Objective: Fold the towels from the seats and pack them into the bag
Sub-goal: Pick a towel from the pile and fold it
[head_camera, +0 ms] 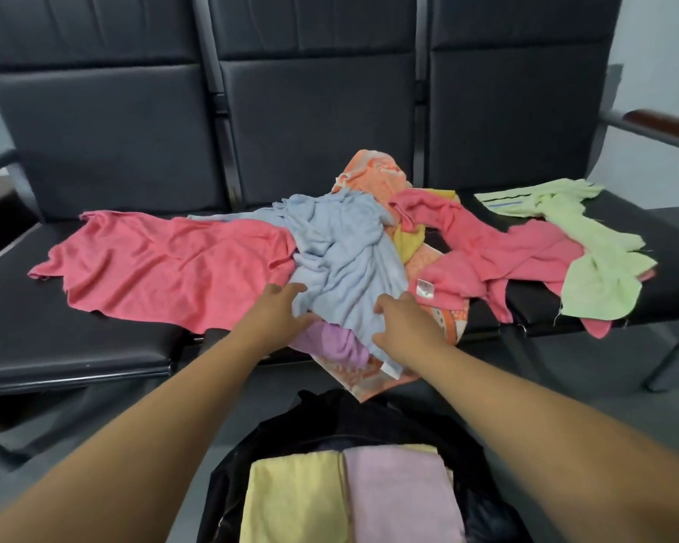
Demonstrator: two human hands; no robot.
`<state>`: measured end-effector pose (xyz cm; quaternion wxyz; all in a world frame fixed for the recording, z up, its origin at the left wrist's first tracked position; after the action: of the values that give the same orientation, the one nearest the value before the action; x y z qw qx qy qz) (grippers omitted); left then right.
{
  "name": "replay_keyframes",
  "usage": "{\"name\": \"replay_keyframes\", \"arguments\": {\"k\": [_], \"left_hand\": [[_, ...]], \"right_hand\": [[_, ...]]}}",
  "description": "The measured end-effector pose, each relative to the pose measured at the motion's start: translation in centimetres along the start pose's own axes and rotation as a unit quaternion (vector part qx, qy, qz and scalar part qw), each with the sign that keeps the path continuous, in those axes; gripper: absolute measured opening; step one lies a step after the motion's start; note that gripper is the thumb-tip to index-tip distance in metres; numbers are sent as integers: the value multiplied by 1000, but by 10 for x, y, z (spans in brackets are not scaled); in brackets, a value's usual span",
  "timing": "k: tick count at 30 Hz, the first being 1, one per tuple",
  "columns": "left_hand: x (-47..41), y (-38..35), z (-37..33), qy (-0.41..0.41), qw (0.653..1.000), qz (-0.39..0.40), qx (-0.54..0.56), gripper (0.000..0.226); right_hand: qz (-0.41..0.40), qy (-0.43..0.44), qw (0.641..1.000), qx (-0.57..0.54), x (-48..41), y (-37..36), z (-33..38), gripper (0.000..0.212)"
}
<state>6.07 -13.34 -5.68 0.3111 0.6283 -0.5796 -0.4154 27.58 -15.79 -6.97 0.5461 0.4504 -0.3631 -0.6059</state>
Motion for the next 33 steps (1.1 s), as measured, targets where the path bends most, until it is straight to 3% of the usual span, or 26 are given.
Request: {"name": "replay_keyframes", "arguments": {"k": [3,7,10,12,14,15,17,19,20,22,24,26,28,30,33], "left_hand": [[-5,-5,11,-10,1000,-13,-11,37],[-13,-3,8,-54,997,-58,-23,20],[-16,6,3,-31,994,-101,15,15],[-15,23,-7,26,980,-153,122,12],[-14,35,-18,101,948,-171,250,24],[-12,37,-22,159,921,-147,324,36],[1,30,-32,279,847,-7,453,51],[18,20,-45,288,797,128,515,46],[22,17,-49,278,782,145,538,45],[25,19,-55,284,757,106,579,32],[25,33,-57,274,760,41,589,14],[31,49,-61,223,780,49,582,13],[51,60,-72,166,784,140,581,21],[71,63,-81,127,779,236,567,27],[92,57,-84,134,782,300,529,24]], "right_hand": [[-20,12,1000,-11,-10,3,-3,17],[-43,-47,983,-173,-23,21,-9,13],[-46,-80,945,-315,-26,50,-1,20],[-13,-79,902,-424,-21,66,16,25],[45,-71,842,-533,-11,80,34,23],[82,-59,817,-568,-5,85,42,23],[161,-19,793,-587,8,95,54,24],[235,9,788,-569,22,98,61,24],[262,11,789,-556,29,97,62,23],[277,-14,798,-535,36,92,58,20],[249,-77,798,-543,35,87,46,11],[200,-179,779,-566,31,82,29,19],[176,-273,749,-578,31,73,16,43],[193,-309,711,-601,36,66,21,56],[183,-306,683,-637,37,60,33,42]]}}
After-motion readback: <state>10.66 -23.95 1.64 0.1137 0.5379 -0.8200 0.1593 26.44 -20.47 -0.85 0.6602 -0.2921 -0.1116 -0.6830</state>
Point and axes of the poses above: each hand's wrist, its own x-axis away from the middle knuckle, its own y-axis out of the back of the hand, z = x × y, the point moved 4 cm from there along -x, towards the middle knuckle, and after that the axes turned 13 degrees about -z, right-handed, at the moved point
